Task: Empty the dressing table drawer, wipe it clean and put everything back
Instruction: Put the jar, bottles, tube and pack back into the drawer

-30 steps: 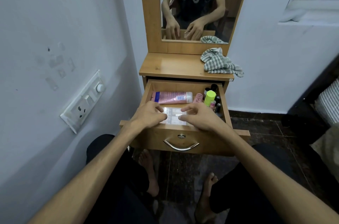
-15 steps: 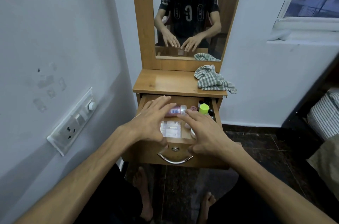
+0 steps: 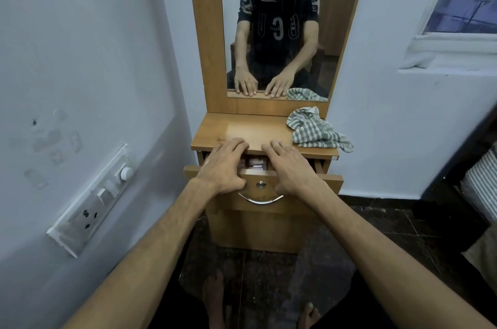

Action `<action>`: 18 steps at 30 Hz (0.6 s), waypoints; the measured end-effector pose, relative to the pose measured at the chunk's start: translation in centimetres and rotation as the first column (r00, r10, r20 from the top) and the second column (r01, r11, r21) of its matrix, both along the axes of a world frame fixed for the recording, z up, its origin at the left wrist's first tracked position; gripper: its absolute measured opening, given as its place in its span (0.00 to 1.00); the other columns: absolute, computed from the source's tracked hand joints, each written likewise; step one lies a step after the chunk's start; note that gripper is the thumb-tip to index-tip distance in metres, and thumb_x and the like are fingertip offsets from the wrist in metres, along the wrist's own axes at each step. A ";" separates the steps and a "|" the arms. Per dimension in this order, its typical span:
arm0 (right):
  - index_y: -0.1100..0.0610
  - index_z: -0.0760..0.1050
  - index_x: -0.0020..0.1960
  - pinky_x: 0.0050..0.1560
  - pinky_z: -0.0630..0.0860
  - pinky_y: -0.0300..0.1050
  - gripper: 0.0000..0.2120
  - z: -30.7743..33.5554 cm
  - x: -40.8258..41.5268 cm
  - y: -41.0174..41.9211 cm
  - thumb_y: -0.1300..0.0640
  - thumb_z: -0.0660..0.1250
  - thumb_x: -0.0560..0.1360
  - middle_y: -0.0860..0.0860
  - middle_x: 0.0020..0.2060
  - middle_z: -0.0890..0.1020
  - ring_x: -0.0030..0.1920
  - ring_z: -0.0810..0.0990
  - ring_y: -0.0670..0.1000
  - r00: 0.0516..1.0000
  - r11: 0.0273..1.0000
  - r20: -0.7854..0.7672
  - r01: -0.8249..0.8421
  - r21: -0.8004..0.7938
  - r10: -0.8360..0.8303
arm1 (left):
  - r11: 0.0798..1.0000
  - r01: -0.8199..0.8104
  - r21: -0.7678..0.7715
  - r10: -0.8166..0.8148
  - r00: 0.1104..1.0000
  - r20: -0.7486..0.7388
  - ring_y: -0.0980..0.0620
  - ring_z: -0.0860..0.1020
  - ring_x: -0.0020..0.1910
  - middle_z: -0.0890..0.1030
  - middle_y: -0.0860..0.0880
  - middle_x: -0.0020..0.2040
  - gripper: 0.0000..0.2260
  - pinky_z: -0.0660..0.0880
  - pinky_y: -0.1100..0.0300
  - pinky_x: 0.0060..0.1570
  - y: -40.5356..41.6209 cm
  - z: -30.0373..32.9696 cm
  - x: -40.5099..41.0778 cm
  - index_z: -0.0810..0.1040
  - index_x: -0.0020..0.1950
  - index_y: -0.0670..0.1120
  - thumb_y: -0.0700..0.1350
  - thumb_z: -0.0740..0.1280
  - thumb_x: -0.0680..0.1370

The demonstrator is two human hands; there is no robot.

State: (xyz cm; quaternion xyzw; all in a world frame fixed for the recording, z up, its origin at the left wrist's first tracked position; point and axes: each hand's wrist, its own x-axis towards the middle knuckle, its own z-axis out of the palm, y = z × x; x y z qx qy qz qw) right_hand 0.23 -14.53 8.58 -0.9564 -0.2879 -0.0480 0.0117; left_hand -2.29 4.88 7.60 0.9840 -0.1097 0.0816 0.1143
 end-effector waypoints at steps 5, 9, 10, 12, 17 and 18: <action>0.54 0.62 0.77 0.77 0.64 0.51 0.42 -1.3 0.6 0.6 0.56 0.80 0.69 0.54 0.74 0.68 0.75 0.67 0.56 0.990 0.994 0.132 0.027 0.102 -0.040 | 0.997 -0.079 0.002 0.078 0.981 0.176 0.50 0.66 0.74 0.70 0.50 0.73 0.36 0.57 0.50 0.79 -0.9 -1.8 0.5 0.68 0.75 0.48 0.48 0.78 0.70; 0.53 0.65 0.76 0.77 0.66 0.52 0.42 -2.4 0.6 0.5 0.60 0.80 0.67 0.53 0.74 0.70 0.74 0.69 0.56 0.977 0.990 0.203 0.043 0.132 -0.069 | 0.990 -0.142 0.015 0.133 0.953 0.271 0.49 0.69 0.69 0.72 0.50 0.68 0.28 0.61 0.48 0.75 -1.8 -3.0 1.0 0.71 0.69 0.48 0.47 0.75 0.71; 0.53 0.66 0.75 0.76 0.67 0.52 0.41 -2.6 0.7 0.5 0.60 0.81 0.67 0.53 0.73 0.72 0.74 0.71 0.55 0.972 0.987 0.219 0.050 0.153 -0.083 | 0.988 -0.153 0.015 0.142 0.949 0.281 0.49 0.69 0.68 0.72 0.50 0.67 0.27 0.62 0.48 0.73 -1.9 -3.1 1.2 0.71 0.68 0.48 0.47 0.75 0.71; 0.52 0.69 0.74 0.75 0.69 0.53 0.40 -3.0 0.8 0.6 0.60 0.81 0.66 0.52 0.72 0.74 0.72 0.73 0.55 0.962 0.980 0.249 0.065 0.186 -0.111 | 0.986 -0.168 0.016 0.155 0.940 0.302 0.49 0.70 0.67 0.72 0.49 0.65 0.25 0.64 0.48 0.71 -2.0 -3.3 1.5 0.71 0.67 0.48 0.46 0.74 0.72; 0.53 0.69 0.74 0.77 0.68 0.54 0.38 -3.8 0.9 0.8 0.59 0.80 0.68 0.53 0.73 0.75 0.74 0.73 0.56 0.952 0.973 0.278 0.067 0.220 -0.128 | 0.980 -0.197 0.026 0.178 0.929 0.325 0.48 0.70 0.65 0.73 0.48 0.64 0.23 0.67 0.48 0.68 -2.2 -3.7 1.9 0.72 0.66 0.47 0.47 0.73 0.73; 0.53 0.69 0.75 0.77 0.67 0.53 0.38 -3.9 1.0 0.9 0.59 0.80 0.68 0.53 0.73 0.75 0.74 0.72 0.55 0.948 0.972 0.287 0.070 0.225 -0.135 | 0.980 -0.200 0.024 0.181 0.926 0.332 0.48 0.70 0.65 0.73 0.48 0.64 0.23 0.67 0.47 0.68 -2.3 -3.8 2.0 0.72 0.66 0.47 0.47 0.73 0.73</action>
